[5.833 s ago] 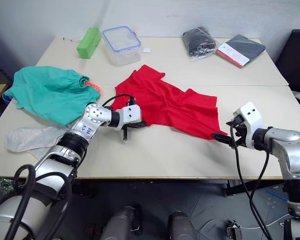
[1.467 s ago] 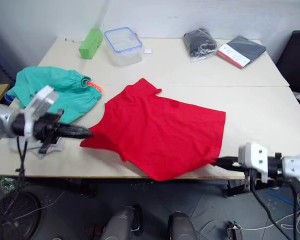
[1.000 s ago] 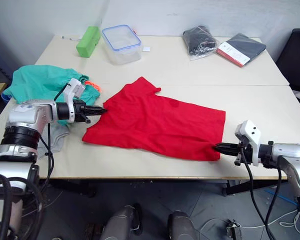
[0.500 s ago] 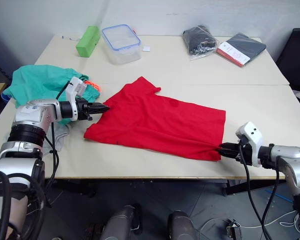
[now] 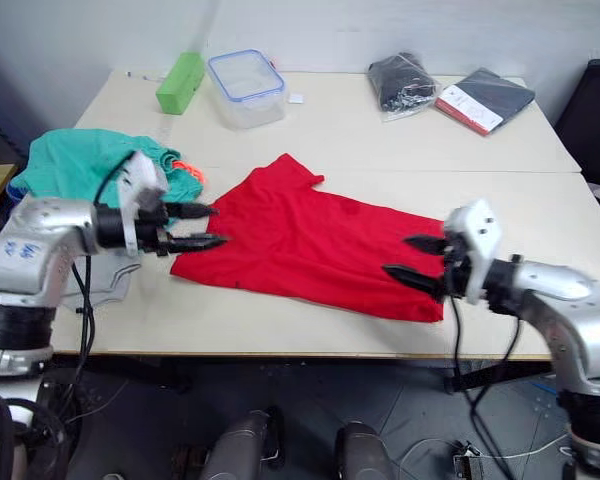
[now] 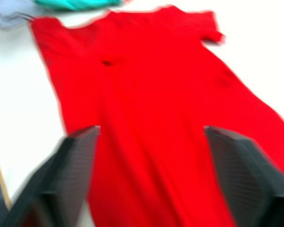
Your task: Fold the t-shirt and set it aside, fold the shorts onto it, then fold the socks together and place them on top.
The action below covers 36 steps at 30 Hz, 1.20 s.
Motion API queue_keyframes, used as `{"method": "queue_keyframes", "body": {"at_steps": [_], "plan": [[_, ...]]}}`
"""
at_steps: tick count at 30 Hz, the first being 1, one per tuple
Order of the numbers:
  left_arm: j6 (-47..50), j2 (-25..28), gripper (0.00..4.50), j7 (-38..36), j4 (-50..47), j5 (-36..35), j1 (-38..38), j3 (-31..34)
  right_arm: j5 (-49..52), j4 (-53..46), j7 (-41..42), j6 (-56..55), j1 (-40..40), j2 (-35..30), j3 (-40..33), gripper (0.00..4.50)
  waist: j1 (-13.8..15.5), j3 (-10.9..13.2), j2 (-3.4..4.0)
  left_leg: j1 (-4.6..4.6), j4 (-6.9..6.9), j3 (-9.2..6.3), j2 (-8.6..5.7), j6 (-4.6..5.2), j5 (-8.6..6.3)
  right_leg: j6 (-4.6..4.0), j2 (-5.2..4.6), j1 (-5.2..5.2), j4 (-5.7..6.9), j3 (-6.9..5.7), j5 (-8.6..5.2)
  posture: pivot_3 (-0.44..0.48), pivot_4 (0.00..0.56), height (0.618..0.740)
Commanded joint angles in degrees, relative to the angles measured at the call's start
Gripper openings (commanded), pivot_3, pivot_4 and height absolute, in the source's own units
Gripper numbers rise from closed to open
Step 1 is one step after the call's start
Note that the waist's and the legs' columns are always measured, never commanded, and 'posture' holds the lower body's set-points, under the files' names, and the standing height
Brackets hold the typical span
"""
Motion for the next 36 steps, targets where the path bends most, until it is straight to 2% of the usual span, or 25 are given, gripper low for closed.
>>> {"method": "queue_keyframes", "body": {"at_steps": [1, 6, 7, 12, 16, 22, 26, 30, 36], "plan": [[-6.2, 0.1, 2.00, 1.3, -1.1, 5.1, 2.6, -4.0, -7.3, -3.0, -2.4, -3.1, -0.8, 0.8, 8.9, 2.08, 0.0, 0.0, 0.00, -0.02, -0.02, 0.01, 0.00, 0.00, 0.00, 0.00, 0.00, -0.05, 0.00, 0.00, 0.00, 0.000, 0.150, 0.740], [-10.0, -1.7, 0.28, 5.3, 3.5, 11.2, 4.2, -8.4, -16.5, -0.4, -2.0, -7.8, 3.6, -0.6, 18.1, 0.16, 0.5, 0.0, -0.01, -0.09, -0.03, 0.03, -0.02, 0.01, 0.00, 0.00, -0.01, -0.12, 0.00, 0.00, 0.00, 0.000, 0.150, 0.740], [-10.2, -1.9, 0.27, 5.7, 4.2, 11.9, 4.4, -8.7, -17.6, -0.1, -1.7, -8.5, 4.8, -1.2, 18.6, 0.02, 0.7, 0.0, -0.01, -0.08, -0.03, 0.03, -0.03, 0.02, -0.01, 0.00, -0.02, -0.10, -0.02, 0.00, 0.00, 0.000, 0.150, 0.740], [-14.0, -1.0, 0.27, 5.8, 7.6, 13.6, 6.8, -8.2, -20.5, 2.8, -1.4, -11.7, 12.1, -5.8, 14.1, 0.02, 1.0, 0.0, -0.04, 0.11, -0.01, 0.04, -0.02, 0.04, -0.02, 0.00, -0.05, 0.10, -0.03, -0.02, 0.00, 0.000, 0.150, 0.740], [-12.7, -0.6, 0.27, 5.6, 8.8, 11.6, 8.5, -5.5, -16.3, 5.4, 0.8, -10.1, 19.9, -8.4, 5.0, 0.02, 1.5, -0.2, -0.16, 0.52, -0.10, 0.01, -0.03, 0.12, -0.15, 0.00, -0.10, 0.57, -0.18, -0.04, 0.00, 0.000, 0.150, 0.740], [-10.4, 0.1, 0.27, 4.4, 7.0, 9.4, 9.8, -2.6, 0.2, 4.6, 6.0, -0.2, 24.2, -7.7, -12.0, 0.02, 1.4, -0.3, -0.31, 0.64, -0.15, -0.02, -0.01, 0.35, -0.35, 0.00, -0.10, 0.72, -0.26, -0.04, 0.00, 0.000, 0.150, 0.740], [-9.0, -0.5, 0.27, 4.1, 5.7, 8.1, 9.2, -1.8, 11.6, 2.3, 8.3, 7.0, 21.2, -8.1, -19.1, 0.02, 0.7, -0.3, -0.14, 0.65, -0.33, 0.04, 0.00, 0.35, -0.35, -0.02, -0.08, 0.60, -0.24, 0.02, -0.01, 0.000, 0.150, 0.740], [-9.0, -1.7, 0.27, 4.1, 5.4, 8.4, 7.4, -2.8, 16.3, 1.7, 2.5, 11.1, 11.8, -5.1, -17.0, 0.02, 0.2, -0.3, -0.15, 0.64, -0.34, 0.03, 0.01, 0.35, -0.33, -0.02, -0.08, 0.57, -0.24, 0.01, -0.01, 0.000, 0.150, 0.740], [-9.2, -2.3, 0.27, 3.4, 5.0, 8.7, 6.1, -3.9, -1.0, 0.9, -4.7, 4.4, 11.4, -4.5, 0.0, 0.02, 0.3, -0.3, -0.16, 0.46, -0.52, 0.04, -0.06, 0.03, -0.18, -0.02, -0.10, 0.38, -0.35, -0.02, -0.01, 0.000, 0.150, 0.740]]}}
